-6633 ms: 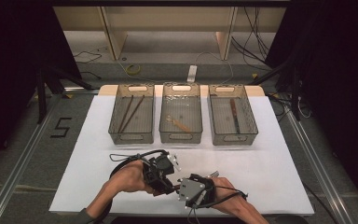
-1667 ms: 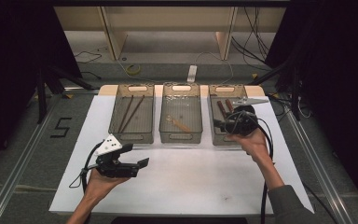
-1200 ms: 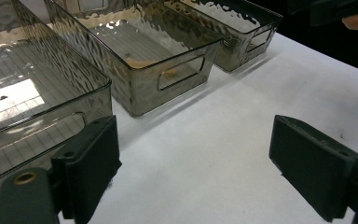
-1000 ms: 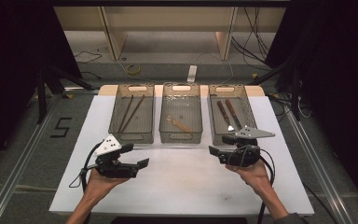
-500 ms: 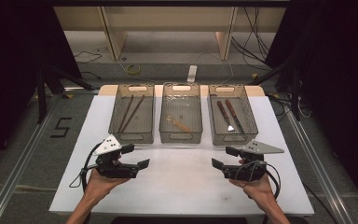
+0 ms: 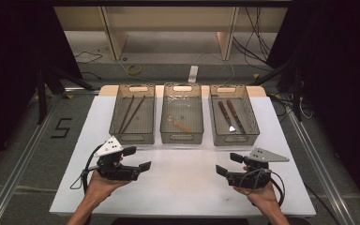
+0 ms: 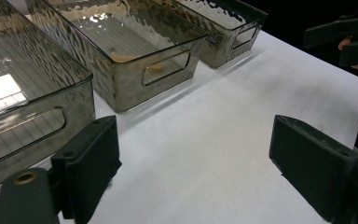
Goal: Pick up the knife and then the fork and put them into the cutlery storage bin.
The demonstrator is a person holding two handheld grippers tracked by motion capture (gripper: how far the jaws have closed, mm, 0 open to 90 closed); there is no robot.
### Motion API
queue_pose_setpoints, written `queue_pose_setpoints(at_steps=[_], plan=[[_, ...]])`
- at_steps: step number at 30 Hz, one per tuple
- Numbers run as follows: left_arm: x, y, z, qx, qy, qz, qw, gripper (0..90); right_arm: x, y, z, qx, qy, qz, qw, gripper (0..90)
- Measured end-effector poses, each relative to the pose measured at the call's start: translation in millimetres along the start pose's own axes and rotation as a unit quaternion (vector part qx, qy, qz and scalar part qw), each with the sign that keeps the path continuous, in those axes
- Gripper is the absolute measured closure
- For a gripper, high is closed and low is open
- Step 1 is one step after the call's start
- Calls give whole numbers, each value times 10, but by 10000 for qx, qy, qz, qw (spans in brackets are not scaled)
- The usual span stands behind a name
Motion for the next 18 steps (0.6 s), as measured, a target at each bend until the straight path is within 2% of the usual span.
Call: queue_pose_setpoints(at_steps=[18], plan=[[0,-9,3,23,3,15,10000,153,-11,-23,10,1,-10,-74,10000,227]])
Point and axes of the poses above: each handheld gripper's, and its own axes: z roughly forward along the jaws, x roughly out of its top, y roughly to its right, the point moved 9 cm from there along z, roughly forward along the jaws, and after that the axes turned 8 degrees about -x, right-handed, at the moved point
